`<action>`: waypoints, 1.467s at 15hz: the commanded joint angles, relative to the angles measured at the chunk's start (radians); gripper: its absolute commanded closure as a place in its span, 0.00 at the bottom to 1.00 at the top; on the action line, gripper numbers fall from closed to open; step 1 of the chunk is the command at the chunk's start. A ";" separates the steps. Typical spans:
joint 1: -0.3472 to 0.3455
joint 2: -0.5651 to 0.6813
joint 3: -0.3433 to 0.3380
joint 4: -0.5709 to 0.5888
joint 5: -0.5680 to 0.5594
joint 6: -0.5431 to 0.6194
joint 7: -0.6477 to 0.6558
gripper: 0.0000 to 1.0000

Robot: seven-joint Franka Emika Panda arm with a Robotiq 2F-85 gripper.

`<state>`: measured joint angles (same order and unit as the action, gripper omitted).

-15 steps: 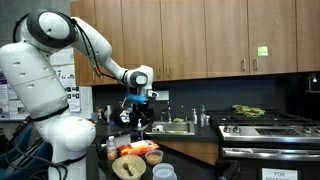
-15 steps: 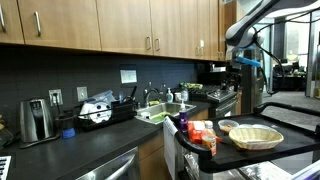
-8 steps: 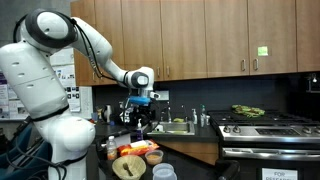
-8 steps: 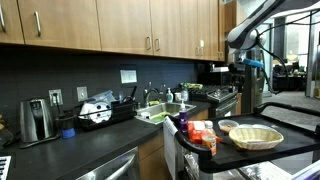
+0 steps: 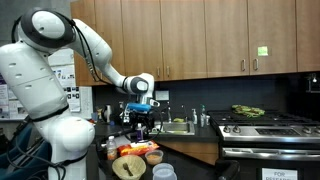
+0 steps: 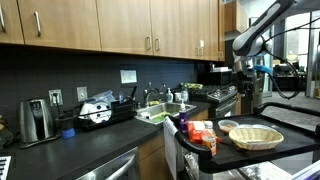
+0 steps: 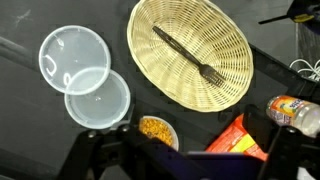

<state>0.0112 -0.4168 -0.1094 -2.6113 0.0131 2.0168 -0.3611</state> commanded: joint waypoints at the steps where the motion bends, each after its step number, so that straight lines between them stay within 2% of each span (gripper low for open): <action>1: -0.005 -0.040 0.003 -0.063 -0.044 0.004 -0.033 0.00; 6: 0.001 -0.068 0.005 -0.134 -0.092 0.051 -0.073 0.00; 10: 0.014 -0.100 0.008 -0.208 -0.119 0.141 -0.101 0.00; 12: 0.035 -0.057 0.010 -0.171 -0.101 0.173 -0.113 0.00; 17: 0.079 -0.017 0.022 -0.173 -0.095 0.298 -0.117 0.00; 22: 0.086 0.032 0.023 -0.174 -0.115 0.337 -0.141 0.00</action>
<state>0.1004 -0.4186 -0.0877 -2.7855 -0.0835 2.3290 -0.4742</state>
